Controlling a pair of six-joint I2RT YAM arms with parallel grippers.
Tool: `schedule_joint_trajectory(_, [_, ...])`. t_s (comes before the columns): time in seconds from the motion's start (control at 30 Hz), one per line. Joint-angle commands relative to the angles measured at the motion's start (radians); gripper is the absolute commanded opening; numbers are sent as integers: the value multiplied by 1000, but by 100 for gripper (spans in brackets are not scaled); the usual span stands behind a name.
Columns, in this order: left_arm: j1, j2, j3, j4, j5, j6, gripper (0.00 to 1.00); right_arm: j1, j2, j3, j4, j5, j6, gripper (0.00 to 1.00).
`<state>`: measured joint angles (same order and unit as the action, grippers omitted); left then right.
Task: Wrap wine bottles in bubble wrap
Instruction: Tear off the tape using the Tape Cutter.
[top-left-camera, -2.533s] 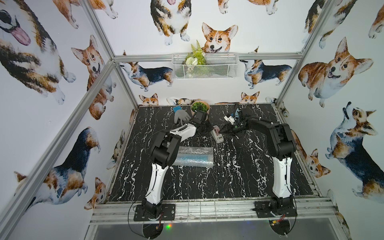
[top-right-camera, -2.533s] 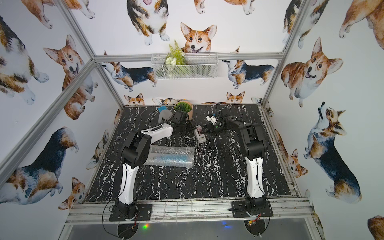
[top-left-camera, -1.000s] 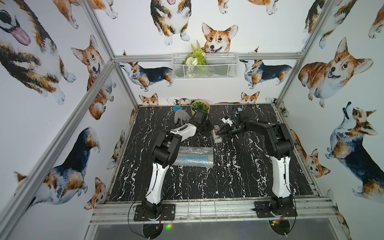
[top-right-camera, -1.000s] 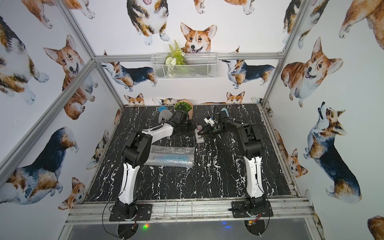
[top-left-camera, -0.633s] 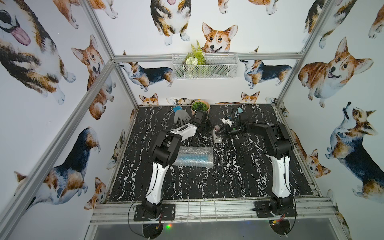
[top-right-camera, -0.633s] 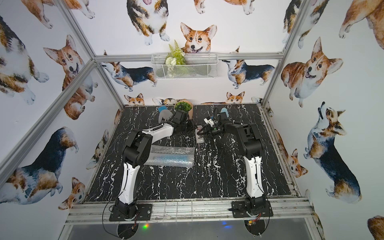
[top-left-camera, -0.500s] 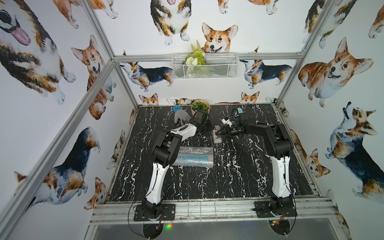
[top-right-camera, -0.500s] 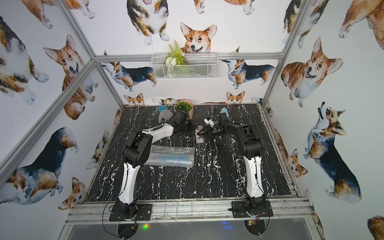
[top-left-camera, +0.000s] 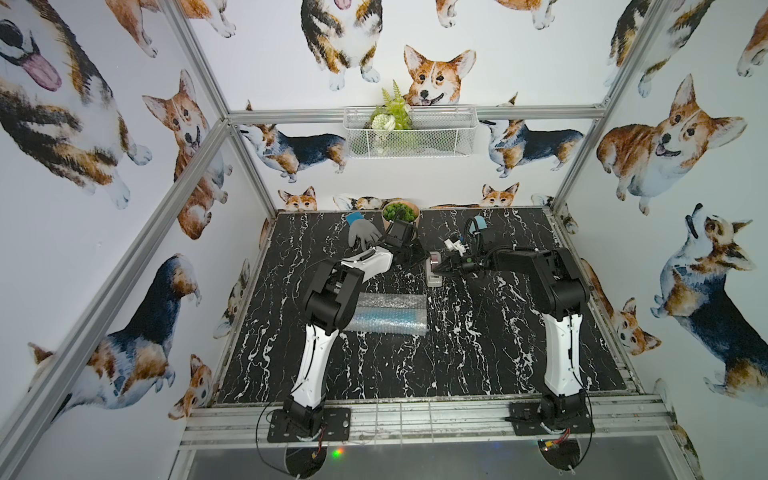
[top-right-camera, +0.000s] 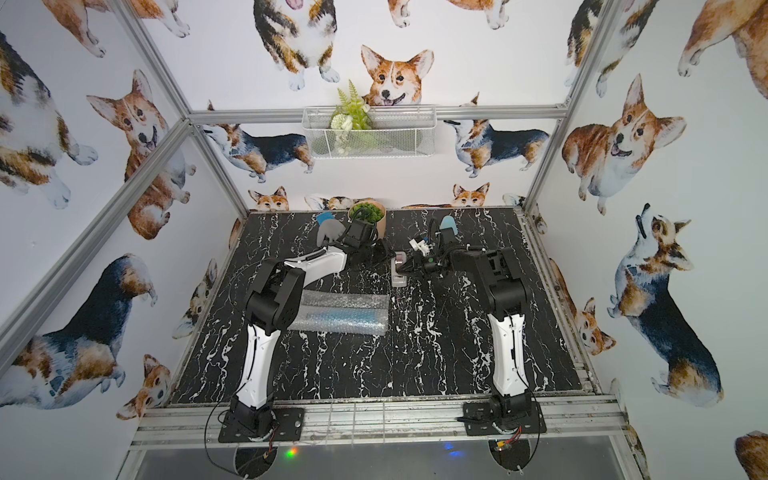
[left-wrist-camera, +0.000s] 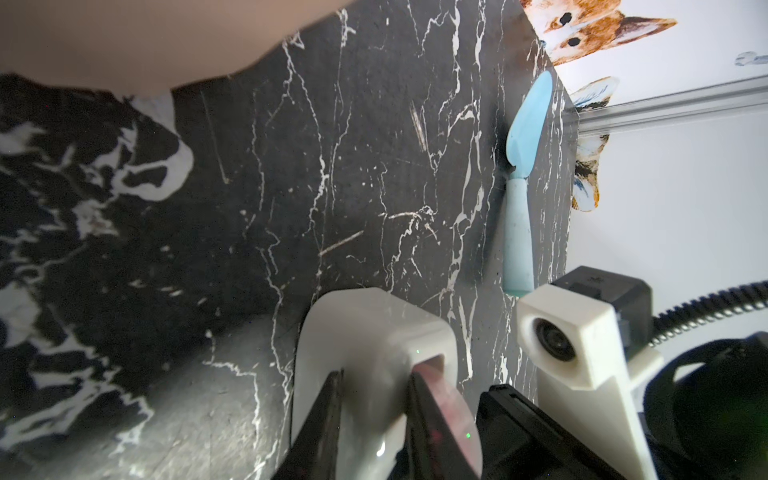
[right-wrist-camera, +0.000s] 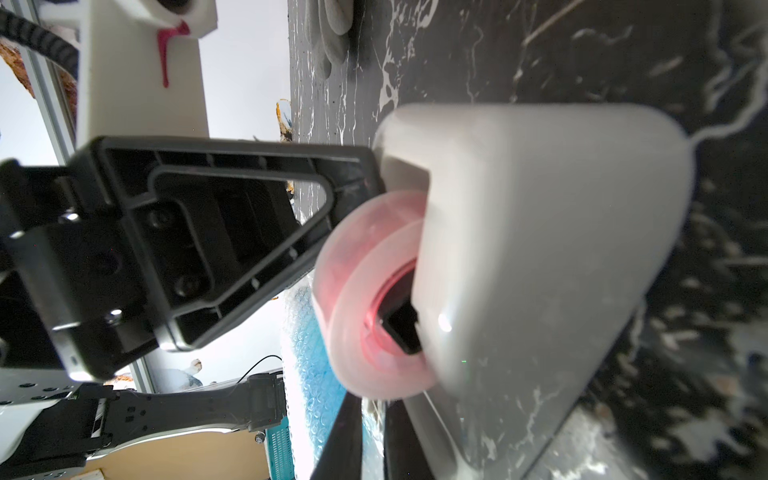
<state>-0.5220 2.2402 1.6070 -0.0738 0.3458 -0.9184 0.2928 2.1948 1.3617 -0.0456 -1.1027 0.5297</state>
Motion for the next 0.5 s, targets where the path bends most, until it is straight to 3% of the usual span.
schedule_joint_trajectory(0.0, [-1, 24, -2, -135, -2, -6, 27, 2, -13, -17, 43, -37, 44, 11])
schedule_joint_trajectory(0.33, [2, 35, 1, -141, 2, -2, 28, 2, -34, -60, 119, -49, 105, 0])
schedule_joint_trajectory(0.47, [2, 43, 1, -141, 2, 0, 27, 4, -53, -91, 157, -44, 133, 0])
